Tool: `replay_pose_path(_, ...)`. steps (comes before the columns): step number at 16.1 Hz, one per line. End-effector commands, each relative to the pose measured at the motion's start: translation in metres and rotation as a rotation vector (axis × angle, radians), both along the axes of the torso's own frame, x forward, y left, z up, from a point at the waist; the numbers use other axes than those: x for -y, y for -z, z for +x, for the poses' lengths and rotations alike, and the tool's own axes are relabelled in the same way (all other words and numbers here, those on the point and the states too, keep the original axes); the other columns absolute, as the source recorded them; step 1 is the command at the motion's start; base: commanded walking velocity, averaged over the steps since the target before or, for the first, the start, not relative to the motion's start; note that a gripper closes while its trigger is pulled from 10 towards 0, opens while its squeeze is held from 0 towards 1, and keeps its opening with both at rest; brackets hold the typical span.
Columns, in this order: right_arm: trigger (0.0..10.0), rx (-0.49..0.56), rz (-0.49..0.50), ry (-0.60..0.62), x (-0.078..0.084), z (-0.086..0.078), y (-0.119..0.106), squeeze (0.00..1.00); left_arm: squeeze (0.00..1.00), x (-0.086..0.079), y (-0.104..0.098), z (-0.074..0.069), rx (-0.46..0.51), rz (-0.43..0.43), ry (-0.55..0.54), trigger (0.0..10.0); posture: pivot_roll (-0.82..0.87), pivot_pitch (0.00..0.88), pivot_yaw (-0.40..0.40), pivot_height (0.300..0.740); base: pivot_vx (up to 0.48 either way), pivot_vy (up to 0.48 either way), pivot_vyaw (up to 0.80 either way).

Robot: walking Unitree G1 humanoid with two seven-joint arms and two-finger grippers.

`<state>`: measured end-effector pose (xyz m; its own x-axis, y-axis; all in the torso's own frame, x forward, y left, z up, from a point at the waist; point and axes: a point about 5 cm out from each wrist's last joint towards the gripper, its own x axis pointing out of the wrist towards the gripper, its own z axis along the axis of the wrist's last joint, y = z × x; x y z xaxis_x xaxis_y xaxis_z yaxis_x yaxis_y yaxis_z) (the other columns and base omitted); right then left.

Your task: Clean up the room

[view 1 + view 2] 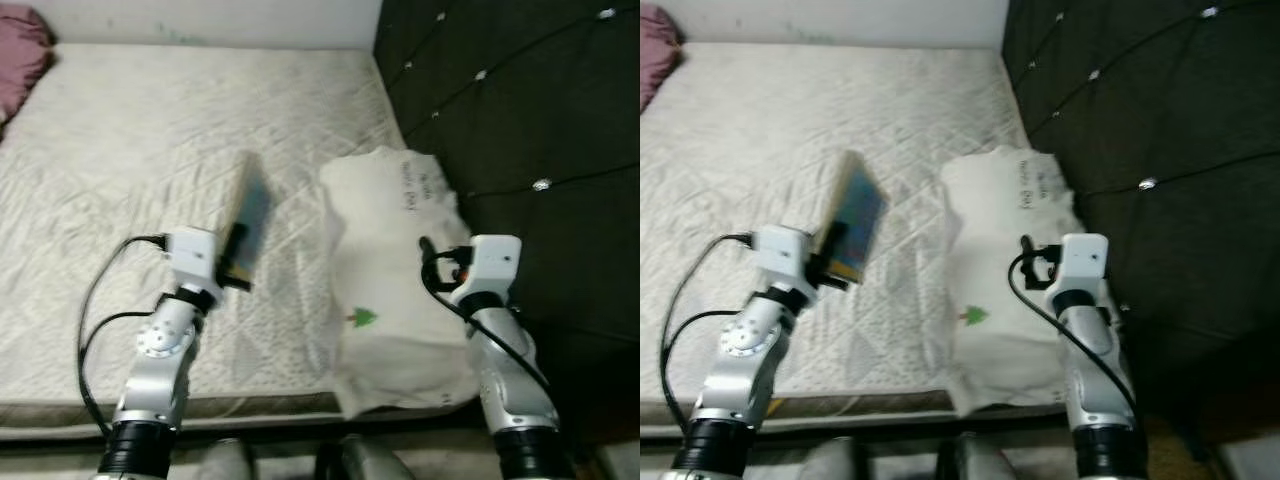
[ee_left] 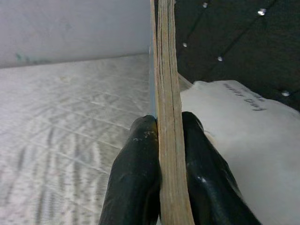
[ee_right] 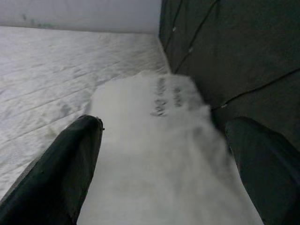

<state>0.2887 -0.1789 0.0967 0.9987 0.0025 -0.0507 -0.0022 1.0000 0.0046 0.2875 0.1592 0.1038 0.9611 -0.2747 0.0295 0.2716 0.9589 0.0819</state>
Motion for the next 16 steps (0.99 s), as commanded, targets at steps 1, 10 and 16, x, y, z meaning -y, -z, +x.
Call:
replay_pose_path(1, 10.0, 0.006, 0.004, -0.013, -0.004, 0.0, -0.002, 0.0, 0.0, -0.007, 0.0, -0.002, -0.013, 0.013, -0.015, 10.0, 0.03, 0.11, -0.049, 0.74, 0.0, 0.0, 0.0)
replay_pose_path(10, 10.0, 0.005, 0.009, -0.015, -0.004, 0.0, -0.001, 0.0, 0.0, -0.007, 0.011, -0.011, -0.103, -0.032, -0.032, 10.0, 0.03, 0.114, -0.048, 0.74, 0.0, 0.0, 0.0)
replay_pose_path(16, 10.0, 0.007, 0.007, -0.014, -0.004, 0.0, -0.001, 0.0, 0.0, -0.006, 0.01, -0.009, -0.107, -0.043, -0.027, 10.0, 0.03, 0.114, -0.048, 0.74, 0.0, 0.474, 0.0)
